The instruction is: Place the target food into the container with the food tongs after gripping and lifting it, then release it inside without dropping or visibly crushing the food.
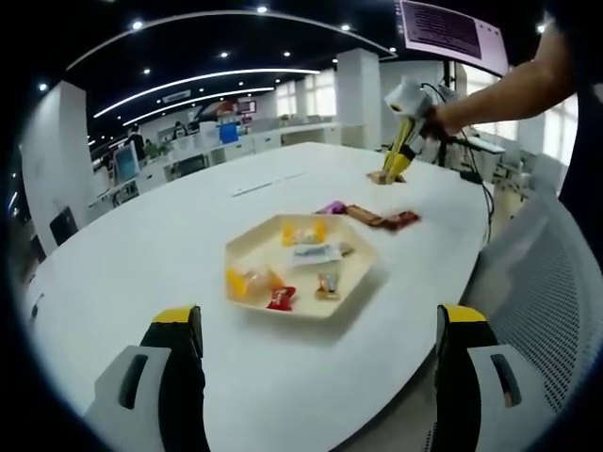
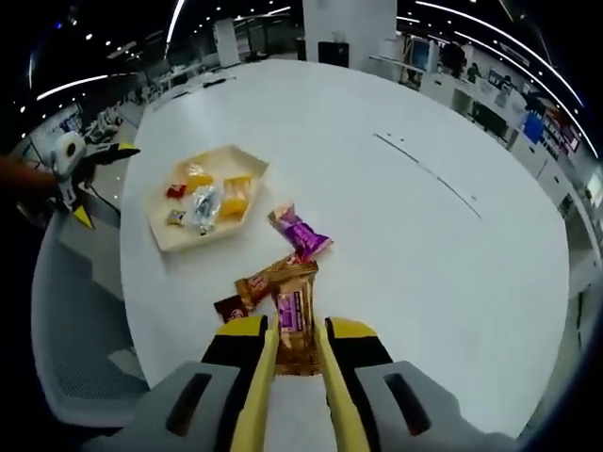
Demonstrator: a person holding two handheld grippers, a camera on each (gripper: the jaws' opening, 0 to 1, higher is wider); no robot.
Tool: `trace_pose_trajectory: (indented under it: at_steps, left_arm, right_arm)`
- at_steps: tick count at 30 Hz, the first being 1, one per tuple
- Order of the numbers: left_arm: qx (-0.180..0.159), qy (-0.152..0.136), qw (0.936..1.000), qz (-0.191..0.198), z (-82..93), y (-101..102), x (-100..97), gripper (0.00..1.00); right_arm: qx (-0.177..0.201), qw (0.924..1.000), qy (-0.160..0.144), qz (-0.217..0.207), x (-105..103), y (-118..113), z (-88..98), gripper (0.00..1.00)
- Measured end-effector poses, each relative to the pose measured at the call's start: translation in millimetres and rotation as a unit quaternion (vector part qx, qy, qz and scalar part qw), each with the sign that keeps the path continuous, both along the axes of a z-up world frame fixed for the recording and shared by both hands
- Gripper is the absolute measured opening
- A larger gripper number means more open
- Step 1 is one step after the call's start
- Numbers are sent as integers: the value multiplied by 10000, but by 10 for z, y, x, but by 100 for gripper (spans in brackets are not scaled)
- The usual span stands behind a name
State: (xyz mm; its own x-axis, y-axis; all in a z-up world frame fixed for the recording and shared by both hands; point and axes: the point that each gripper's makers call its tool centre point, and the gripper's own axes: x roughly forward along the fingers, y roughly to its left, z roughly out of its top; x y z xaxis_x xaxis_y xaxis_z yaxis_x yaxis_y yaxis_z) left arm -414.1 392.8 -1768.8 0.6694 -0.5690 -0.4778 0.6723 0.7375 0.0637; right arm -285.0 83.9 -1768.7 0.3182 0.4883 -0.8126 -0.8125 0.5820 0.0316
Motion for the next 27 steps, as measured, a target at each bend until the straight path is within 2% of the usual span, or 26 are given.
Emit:
trace_pose_trajectory:
  at_steps: [5,27]
  left_arm:
    - [-17,-2,10000,-11,5,-6,-3,100]
    - [-35,-26,10000,-14,16,-12,-2,100]
  right_arm:
    - [-30,10000,-53,-55,48,18,100,22]
    - [-114,9998,-149,-74,90,106,183,23]
